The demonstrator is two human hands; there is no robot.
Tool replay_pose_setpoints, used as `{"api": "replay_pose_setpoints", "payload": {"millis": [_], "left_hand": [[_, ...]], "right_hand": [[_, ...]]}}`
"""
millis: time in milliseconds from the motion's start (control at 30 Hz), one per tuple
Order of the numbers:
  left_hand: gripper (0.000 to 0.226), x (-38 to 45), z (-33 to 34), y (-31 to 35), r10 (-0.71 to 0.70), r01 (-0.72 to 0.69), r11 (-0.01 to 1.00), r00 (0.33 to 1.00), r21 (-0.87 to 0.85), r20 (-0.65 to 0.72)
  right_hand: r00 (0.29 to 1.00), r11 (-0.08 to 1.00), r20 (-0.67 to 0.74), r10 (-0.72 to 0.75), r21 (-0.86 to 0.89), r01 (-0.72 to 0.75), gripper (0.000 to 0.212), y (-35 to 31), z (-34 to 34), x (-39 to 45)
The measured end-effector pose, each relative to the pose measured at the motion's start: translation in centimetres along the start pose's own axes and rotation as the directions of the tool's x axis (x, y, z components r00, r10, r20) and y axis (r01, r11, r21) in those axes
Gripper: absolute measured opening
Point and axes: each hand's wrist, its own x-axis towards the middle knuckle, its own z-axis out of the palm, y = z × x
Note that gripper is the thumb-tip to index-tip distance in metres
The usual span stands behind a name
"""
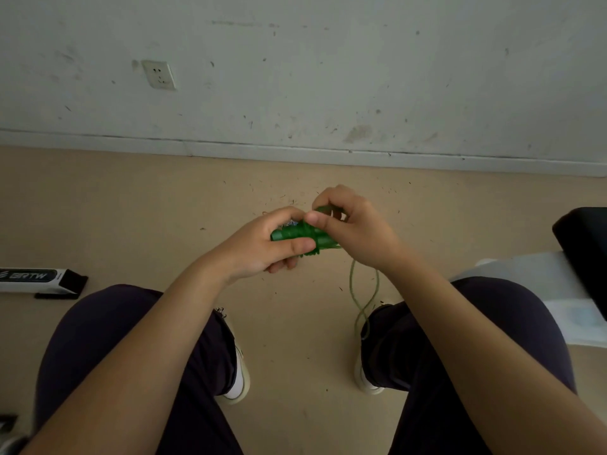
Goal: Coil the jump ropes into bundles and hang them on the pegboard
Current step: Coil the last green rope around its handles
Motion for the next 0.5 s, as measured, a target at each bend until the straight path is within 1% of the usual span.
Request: {"api": "replay_pose_setpoints", "payload": {"millis": [67,167,233,300,367,433,500], "left_hand": [[0.024,-0.08,0.03,-0.13,-0.014,0.014,1.000,1.000,-0.022,0.000],[0.029,-0.11,0.51,-0.06,-0.038,0.037,0.999,0.999,-0.016,-0.018],[0.027,-0.09,0.80,-0.06,-0.028,0.029,0.999,0.998,0.016,-0.056],[0.019,0.04,0.87,-0.23,0.001,0.003,0.999,0.995,0.042,-0.097],[0.018,0.15,0.76,-0.34,0.018,-0.010,0.996,0.994,0.083,-0.104],[0.019,0.18,0.74,-0.42,0.022,-0.011,0.994,0.995,0.110,-0.098],[0.027,0.13,0.83,-0.47,0.029,-0.017,0.995,0.994,0.103,-0.109]], "right_hand": [[1.000,0.997,0.023,0.015,0.079,-0.017,0.015,0.08,0.23,0.05],[0.998,0.985,0.030,0.060,0.161,-0.064,0.017,0.15,0.45,0.06],[0.996,0.975,0.040,0.083,0.205,-0.090,0.025,0.10,0.65,0.06],[0.997,0.975,0.038,0.071,0.206,-0.078,0.031,0.04,0.79,0.05],[0.998,0.977,0.031,0.055,0.204,-0.061,0.032,0.16,0.80,0.09],[0.997,0.971,0.038,0.068,0.228,-0.075,0.030,0.40,0.70,0.14],[0.994,0.964,0.050,0.100,0.241,-0.109,0.029,0.69,0.59,0.20]]}}
